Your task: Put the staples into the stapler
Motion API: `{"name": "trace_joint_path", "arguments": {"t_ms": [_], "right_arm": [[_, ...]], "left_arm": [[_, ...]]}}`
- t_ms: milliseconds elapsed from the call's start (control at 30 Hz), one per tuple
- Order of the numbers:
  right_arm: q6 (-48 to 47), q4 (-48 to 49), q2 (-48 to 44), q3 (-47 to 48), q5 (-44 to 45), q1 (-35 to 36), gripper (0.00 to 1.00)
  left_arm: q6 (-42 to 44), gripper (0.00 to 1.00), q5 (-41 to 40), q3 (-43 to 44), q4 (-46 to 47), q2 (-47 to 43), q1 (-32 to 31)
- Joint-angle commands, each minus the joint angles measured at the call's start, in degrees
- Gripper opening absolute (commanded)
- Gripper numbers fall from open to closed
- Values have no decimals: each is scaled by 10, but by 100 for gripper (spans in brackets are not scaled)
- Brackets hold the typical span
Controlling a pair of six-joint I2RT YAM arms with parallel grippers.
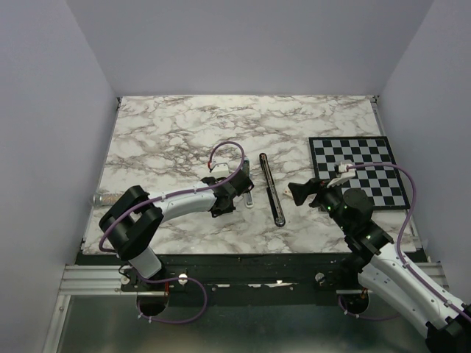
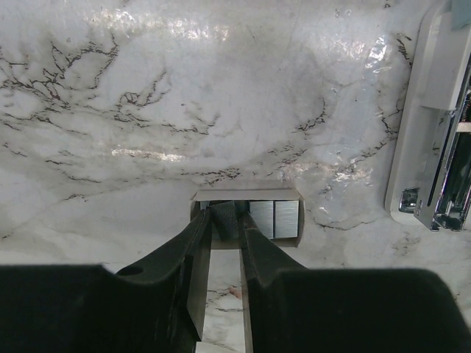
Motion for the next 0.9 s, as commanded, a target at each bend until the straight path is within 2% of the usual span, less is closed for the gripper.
{"name": "trace_joint_path", "arguments": {"t_ms": [0, 300, 733, 867], "right_arm": [[-5, 5, -6, -8, 4, 3, 100], [-5, 5, -8, -9, 4, 3, 100], [-6, 5, -8, -7, 4, 5, 100], [-5, 5, -7, -7, 4, 5, 100]], "left_arm": [[-15, 29, -4, 2, 1, 15, -4], [-29, 32, -5, 2, 1, 21, -3], [-32, 19, -17, 5, -6, -4, -4], [-24, 19, -26, 16, -16, -16, -4]]}}
